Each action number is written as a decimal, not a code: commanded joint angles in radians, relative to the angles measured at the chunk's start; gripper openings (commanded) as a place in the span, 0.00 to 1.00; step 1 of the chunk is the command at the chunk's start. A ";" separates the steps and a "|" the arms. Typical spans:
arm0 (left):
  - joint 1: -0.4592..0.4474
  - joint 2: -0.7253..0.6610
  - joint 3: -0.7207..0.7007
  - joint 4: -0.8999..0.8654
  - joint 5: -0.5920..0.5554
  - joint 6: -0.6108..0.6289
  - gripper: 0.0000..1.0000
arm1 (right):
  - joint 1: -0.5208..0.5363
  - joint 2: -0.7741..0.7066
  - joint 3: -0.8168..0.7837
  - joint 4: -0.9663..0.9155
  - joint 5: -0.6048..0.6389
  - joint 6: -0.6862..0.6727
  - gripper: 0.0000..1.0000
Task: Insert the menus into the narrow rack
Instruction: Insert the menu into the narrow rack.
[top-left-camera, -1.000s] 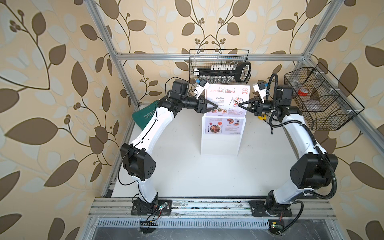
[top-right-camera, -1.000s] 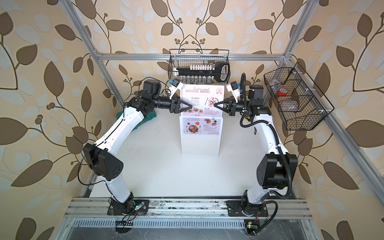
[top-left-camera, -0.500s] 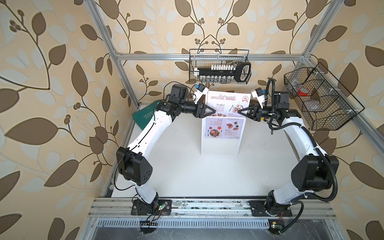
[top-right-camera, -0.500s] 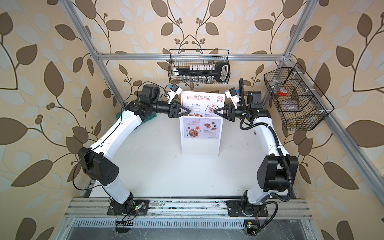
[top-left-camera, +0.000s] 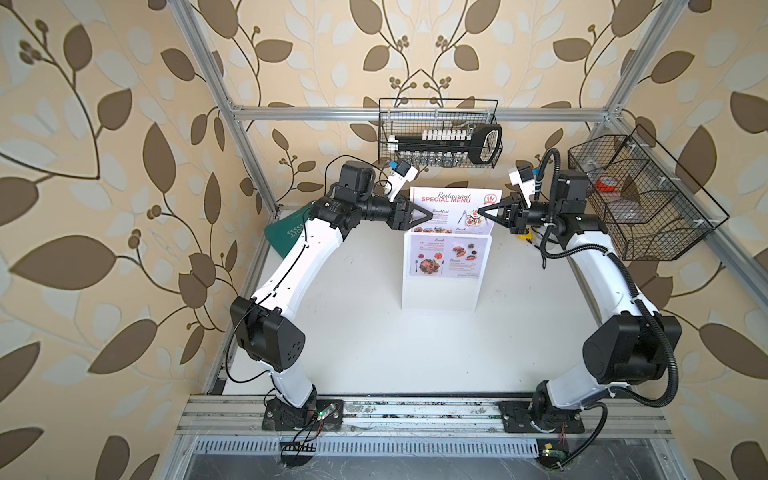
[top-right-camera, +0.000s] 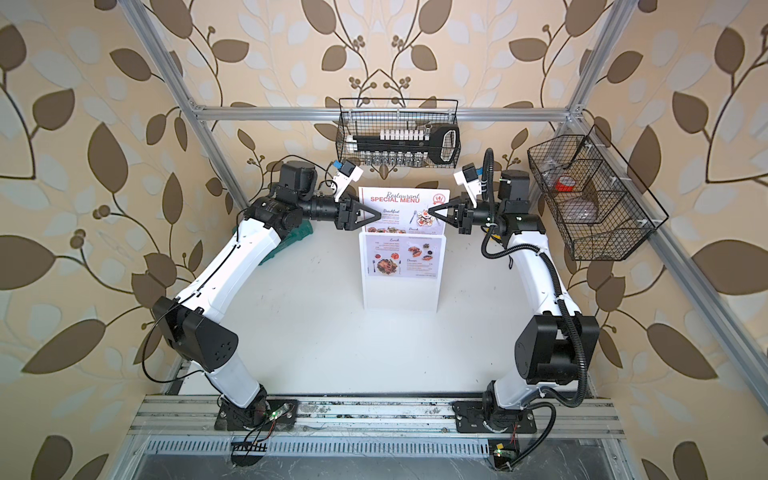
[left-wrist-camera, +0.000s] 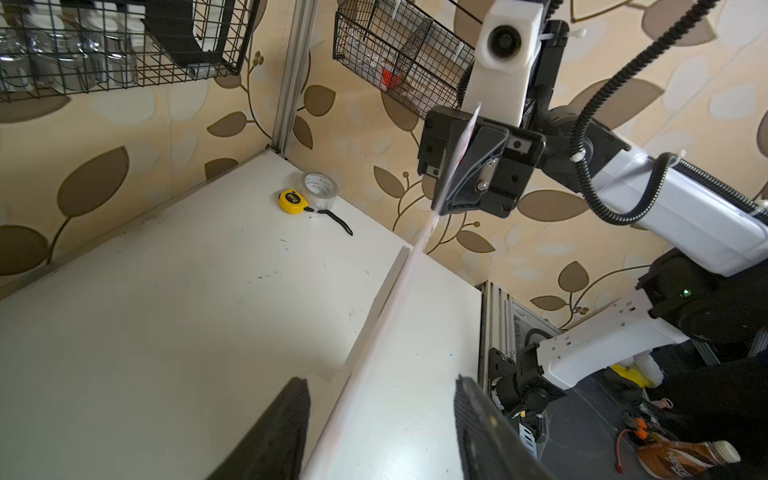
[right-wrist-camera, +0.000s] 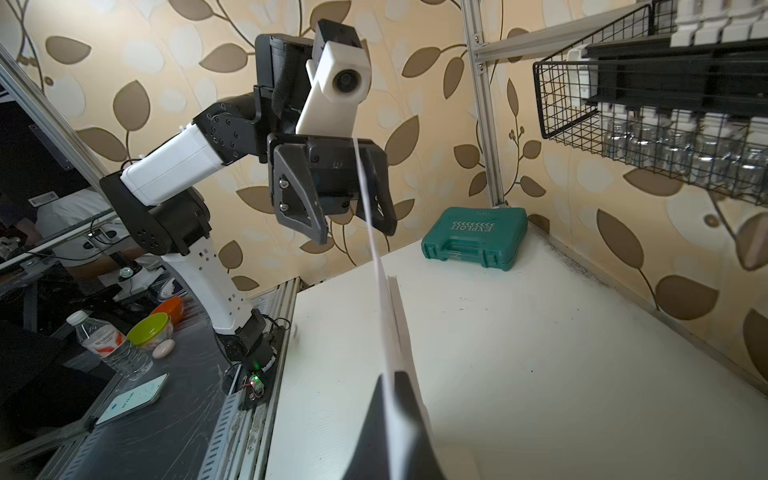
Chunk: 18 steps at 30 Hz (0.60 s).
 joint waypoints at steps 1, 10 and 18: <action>-0.011 -0.021 -0.035 0.018 -0.017 0.023 0.58 | 0.004 -0.004 -0.022 -0.041 0.001 -0.053 0.00; -0.011 -0.041 -0.117 0.023 -0.018 0.026 0.62 | 0.003 -0.010 -0.074 -0.154 0.045 -0.155 0.00; -0.011 -0.074 -0.144 0.015 -0.030 0.043 0.65 | 0.003 -0.058 -0.105 -0.150 0.052 -0.165 0.13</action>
